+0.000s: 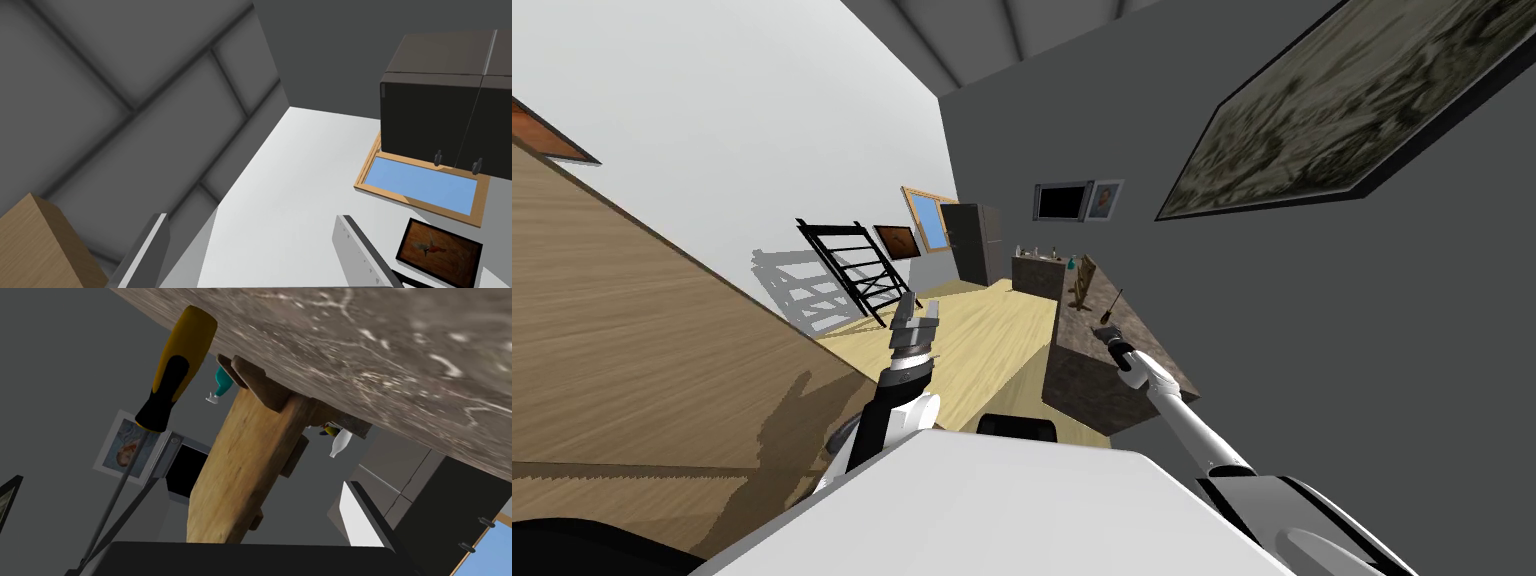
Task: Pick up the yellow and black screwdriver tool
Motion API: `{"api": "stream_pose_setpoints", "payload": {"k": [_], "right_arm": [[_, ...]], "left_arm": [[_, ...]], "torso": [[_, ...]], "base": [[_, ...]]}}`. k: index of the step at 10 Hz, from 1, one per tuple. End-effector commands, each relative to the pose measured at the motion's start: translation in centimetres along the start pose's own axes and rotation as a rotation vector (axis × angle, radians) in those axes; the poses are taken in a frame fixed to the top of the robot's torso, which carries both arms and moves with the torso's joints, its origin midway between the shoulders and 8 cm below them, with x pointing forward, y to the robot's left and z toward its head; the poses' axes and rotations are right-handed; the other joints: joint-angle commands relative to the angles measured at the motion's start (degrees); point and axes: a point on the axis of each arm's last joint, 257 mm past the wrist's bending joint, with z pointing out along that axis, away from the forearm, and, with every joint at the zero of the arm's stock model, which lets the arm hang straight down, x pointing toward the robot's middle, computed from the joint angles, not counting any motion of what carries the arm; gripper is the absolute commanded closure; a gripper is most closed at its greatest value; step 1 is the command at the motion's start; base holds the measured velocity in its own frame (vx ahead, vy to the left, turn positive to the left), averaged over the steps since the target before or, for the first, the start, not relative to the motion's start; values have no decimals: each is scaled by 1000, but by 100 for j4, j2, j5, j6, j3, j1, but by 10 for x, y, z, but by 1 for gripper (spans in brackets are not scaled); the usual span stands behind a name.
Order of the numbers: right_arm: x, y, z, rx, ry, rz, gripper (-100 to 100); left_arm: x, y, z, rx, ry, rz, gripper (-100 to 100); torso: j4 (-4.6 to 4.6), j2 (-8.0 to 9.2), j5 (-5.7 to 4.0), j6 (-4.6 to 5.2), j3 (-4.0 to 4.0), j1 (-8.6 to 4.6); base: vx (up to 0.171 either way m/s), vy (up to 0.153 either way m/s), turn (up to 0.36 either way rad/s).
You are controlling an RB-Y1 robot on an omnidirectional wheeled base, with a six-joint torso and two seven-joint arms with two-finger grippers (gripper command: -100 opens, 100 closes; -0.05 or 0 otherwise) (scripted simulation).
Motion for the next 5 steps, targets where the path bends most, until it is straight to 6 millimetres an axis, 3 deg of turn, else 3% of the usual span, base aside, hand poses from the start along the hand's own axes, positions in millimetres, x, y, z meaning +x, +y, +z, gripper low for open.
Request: {"api": "stream_pose_setpoints", "payload": {"k": [1, 5], "right_arm": [[5, -5, 3, 14, 26, 19, -100], [23, -30, 10, 68, 102, 72, -100]], "left_arm": [[0, 0, 0, 0, 0, 0, 0], [0, 0, 0, 0, 0, 0, 0]], "torso": [[0, 0, 0, 0, 0, 0], [-2, -8, -2, 0, -5, -10]], "base": [[-102, 150, 30], [-87, 131, 51]]}}
